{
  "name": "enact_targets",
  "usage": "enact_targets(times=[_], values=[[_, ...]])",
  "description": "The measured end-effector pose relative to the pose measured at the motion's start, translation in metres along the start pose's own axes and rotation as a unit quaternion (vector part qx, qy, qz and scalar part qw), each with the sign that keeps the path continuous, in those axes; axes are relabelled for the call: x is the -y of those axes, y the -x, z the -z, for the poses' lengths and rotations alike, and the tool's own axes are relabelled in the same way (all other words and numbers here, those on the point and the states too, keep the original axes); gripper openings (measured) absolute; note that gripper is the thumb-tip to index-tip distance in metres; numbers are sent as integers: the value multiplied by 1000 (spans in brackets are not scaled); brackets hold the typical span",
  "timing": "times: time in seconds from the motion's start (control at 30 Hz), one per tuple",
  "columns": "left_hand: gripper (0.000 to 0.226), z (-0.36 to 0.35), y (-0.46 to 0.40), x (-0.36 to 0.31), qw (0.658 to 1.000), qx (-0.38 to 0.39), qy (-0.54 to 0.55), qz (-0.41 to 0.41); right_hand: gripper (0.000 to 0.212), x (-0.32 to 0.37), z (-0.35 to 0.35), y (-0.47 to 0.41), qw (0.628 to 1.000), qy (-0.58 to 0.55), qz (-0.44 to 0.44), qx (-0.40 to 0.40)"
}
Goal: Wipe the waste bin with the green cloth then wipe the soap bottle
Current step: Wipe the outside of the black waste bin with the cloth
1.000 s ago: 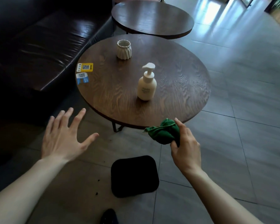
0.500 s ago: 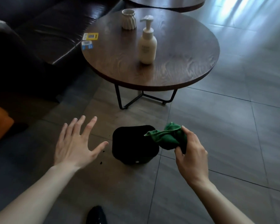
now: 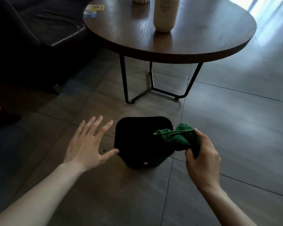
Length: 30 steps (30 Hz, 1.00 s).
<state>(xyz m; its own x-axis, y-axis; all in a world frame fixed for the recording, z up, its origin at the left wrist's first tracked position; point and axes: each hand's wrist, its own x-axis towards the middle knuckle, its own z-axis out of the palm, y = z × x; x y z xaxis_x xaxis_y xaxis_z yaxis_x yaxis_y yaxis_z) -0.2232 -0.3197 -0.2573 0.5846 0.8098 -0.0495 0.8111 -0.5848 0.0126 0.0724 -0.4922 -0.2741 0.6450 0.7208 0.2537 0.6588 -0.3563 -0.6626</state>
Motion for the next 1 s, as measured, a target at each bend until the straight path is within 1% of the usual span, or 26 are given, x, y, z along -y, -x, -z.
enact_targets(times=[0.17,0.27,0.43,0.5,0.67,0.8,0.9,1.0], values=[[104,-54,-24,-1,998,-19,12,-51,67,-31,-46,-16,999,-21,28,-31],[109,-83,-33,-3,996,-19,19,-81,67,-44,-68,-24,997,-25,43,-51],[110,-124,-35,-3,991,-9,10,-132,65,-54,-82,-38,992,-50,82,-84],[108,-135,-39,-2,992,-10,13,-126,64,-58,-82,-42,989,-52,99,-99],[102,-149,-44,-1,996,-18,49,-79,64,-61,-81,-49,981,-77,133,-116],[98,-148,-49,0,995,-17,81,-53,64,-55,-85,-47,978,-88,143,-125],[100,-147,-61,2,994,-6,97,-46,65,-54,-85,-40,976,-85,154,-131],[103,-146,-75,7,991,24,128,-36,68,-55,-83,-33,972,-84,172,-139]])
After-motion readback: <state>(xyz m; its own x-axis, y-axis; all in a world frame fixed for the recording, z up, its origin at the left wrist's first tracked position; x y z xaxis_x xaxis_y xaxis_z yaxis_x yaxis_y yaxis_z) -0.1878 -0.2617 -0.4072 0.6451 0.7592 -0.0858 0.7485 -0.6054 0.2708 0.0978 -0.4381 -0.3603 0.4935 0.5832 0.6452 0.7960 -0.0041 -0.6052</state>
